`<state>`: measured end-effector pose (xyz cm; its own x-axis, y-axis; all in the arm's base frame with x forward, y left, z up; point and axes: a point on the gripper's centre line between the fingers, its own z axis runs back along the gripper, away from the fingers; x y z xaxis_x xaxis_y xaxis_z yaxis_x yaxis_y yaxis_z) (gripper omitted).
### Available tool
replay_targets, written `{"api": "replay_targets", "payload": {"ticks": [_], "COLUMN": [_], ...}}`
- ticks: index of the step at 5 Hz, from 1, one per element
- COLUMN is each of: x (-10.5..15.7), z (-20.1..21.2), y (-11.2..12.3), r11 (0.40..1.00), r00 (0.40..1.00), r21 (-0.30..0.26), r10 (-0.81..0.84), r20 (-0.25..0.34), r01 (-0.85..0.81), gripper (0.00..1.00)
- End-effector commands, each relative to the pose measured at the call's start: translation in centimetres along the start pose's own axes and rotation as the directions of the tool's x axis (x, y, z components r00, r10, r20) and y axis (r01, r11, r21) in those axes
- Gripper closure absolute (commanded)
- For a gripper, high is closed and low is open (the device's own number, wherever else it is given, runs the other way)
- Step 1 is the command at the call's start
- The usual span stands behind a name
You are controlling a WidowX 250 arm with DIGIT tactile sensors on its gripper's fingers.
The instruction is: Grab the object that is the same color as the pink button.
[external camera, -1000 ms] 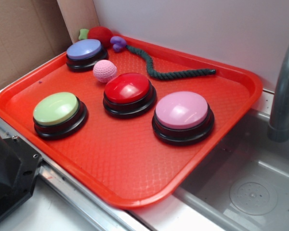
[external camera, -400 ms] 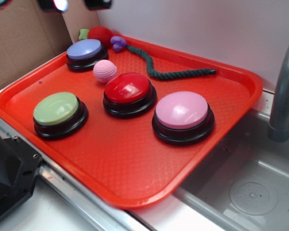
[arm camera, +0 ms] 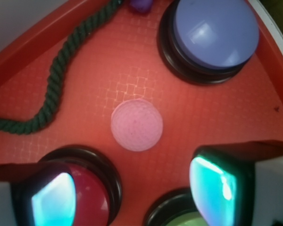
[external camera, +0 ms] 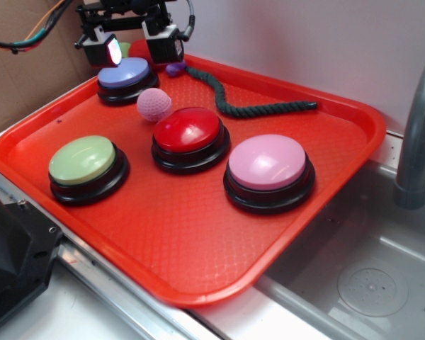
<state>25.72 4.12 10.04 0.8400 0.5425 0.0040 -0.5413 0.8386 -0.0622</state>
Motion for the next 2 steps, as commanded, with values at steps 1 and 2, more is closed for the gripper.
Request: {"api": "replay_targets", "payload": {"ticks": [1, 2], "x": [0.5, 1.6], "z": [-1.1, -4.8], "y": [3.1, 4.4], "r11": [0.997, 0.995], "r00": [0.990, 0.989], "r21": [-0.052, -0.070], "r10": [0.064, 0.076], "r20": [0.126, 0.131], "r01": [-0.058, -0.067], "gripper": [0.00, 0.00]}}
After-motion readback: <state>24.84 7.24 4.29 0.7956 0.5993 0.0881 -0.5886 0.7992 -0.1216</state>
